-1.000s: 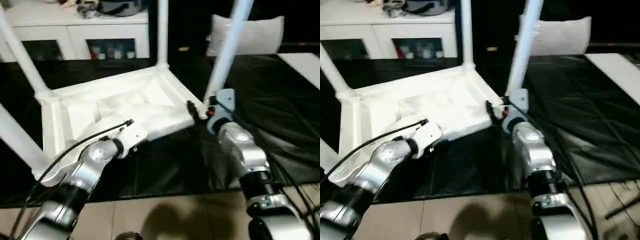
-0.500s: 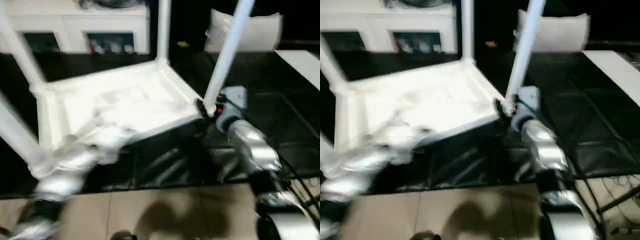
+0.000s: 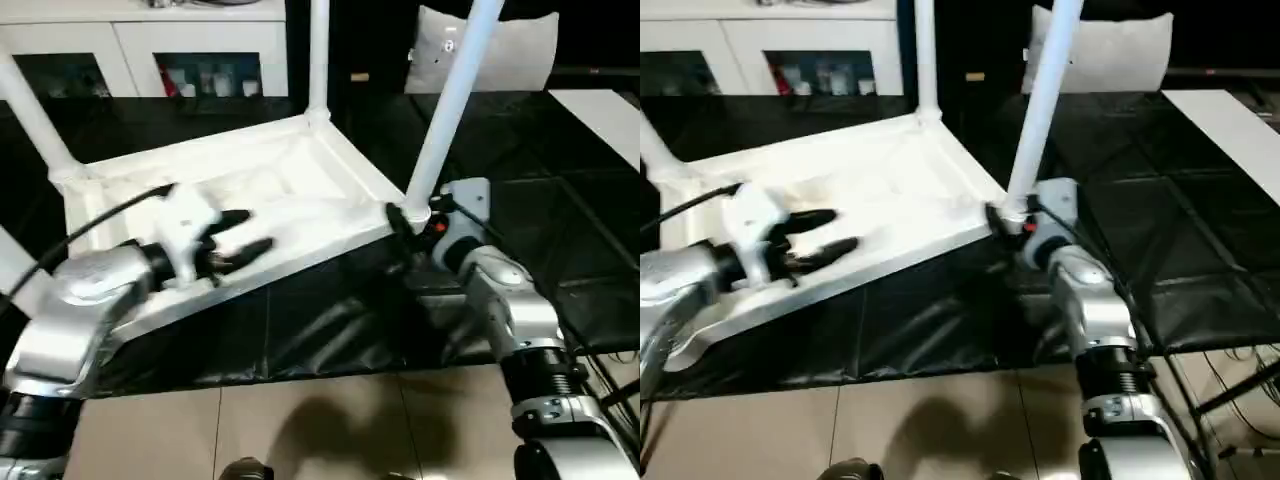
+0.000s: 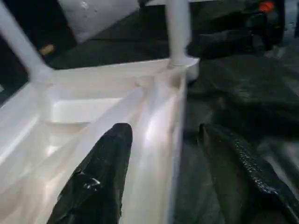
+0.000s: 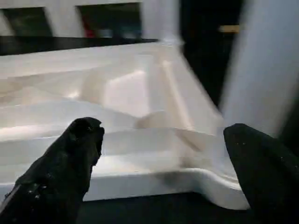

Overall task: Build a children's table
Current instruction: Rotate table base

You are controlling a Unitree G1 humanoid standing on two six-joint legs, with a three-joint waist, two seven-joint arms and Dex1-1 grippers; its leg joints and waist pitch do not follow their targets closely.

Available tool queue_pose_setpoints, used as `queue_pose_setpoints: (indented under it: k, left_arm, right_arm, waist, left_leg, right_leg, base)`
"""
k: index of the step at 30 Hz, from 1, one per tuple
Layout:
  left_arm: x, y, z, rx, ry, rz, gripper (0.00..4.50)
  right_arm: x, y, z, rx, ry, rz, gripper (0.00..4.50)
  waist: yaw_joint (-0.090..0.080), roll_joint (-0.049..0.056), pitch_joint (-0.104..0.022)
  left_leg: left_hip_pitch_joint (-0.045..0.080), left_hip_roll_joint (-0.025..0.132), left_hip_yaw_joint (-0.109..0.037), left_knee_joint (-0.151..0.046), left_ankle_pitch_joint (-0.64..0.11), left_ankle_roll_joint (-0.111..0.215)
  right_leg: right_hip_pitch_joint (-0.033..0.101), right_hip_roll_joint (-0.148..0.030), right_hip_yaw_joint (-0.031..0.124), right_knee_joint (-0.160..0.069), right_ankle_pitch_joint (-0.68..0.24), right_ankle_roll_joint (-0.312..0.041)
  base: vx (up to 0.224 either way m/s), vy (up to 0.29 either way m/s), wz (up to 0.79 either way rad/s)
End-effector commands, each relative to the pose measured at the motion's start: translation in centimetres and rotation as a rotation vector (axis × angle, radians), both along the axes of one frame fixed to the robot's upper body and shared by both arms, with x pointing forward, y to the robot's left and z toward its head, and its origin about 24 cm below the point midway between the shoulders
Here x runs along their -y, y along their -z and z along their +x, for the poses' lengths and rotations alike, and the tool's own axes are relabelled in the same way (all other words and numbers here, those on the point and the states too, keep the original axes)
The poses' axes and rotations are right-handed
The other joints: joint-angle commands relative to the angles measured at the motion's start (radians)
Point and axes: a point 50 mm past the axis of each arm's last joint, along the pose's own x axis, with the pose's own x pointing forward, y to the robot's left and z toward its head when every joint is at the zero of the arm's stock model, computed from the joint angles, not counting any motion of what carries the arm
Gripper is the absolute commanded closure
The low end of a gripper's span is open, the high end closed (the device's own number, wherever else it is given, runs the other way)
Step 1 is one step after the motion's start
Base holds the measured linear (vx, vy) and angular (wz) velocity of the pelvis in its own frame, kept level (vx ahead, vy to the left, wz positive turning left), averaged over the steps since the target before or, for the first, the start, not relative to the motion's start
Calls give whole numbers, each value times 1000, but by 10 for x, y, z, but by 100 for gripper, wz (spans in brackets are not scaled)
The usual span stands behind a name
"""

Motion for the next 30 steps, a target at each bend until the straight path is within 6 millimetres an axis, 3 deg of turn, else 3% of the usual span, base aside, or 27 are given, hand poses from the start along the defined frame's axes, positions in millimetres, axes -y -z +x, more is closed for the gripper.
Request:
queue_pose_setpoints:
  k: [1, 8, 12, 19, 21, 23, 30]
  left_arm:
    - [7, 9, -1, -59, -3, 26, 152]
    - [4, 24, -6, -131, -55, 133, 116]
    - [2, 28, -8, -143, -59, 178, 116]
    - [-1, 31, -9, -158, -65, 224, 116]
    - [-1, 34, -10, -162, -67, 248, 116]
    - [-1, 38, -10, -161, -72, 275, 116]
    - [1, 43, -11, -163, -79, 292, 116]
  right_arm:
    - [-5, -6, 4, 6, -53, 10, 0]
    - [-19, -18, 27, 20, -61, -15, 0]
    - [-26, -25, 40, 18, -46, -13, 0]
    - [-33, -28, 53, -26, 41, 44, 0]
    - [-29, -29, 56, -23, 127, 63, 0]
    - [-18, -31, 59, -33, 272, 154, 0]
    - [14, -32, 60, -2, 473, 284, 0]
  waist:
    - [-1, 7, -53]
    - [-8, 7, -60]
    - [-2, 7, -61]
    - [0, 8, -63]
    - [1, 2, -62]
    - [2, 2, -63]
    - [14, 3, -64]
  left_leg:
    - [17, 49, -9, -82, -225, -25]
    - [14, 45, -6, -70, -145, -7]
    - [15, 46, -3, -67, -116, 7]
    - [16, 49, -4, -68, -126, 6]
    - [17, 50, -2, -69, -134, 0]
    - [17, 49, -2, -68, -133, -3]
    - [19, 47, 2, -63, -112, 10]
  right_leg:
    - [47, -77, 50, -85, -124, -189]
    - [48, -76, 48, -72, -15, -222]
    - [49, -74, 47, -70, 24, -235]
    - [48, -78, 45, -66, 28, -254]
    - [47, -79, 45, -68, 6, -247]
    - [48, -79, 46, -65, 0, -237]
    - [43, -72, 44, -61, 57, -221]
  base:
    - [0, 0, 0]
    - [0, 0, 0]
    - [0, 0, 0]
    - [0, 0, 0]
    - [0, 0, 0]
    - [0, 0, 0]
    - [0, 0, 0]
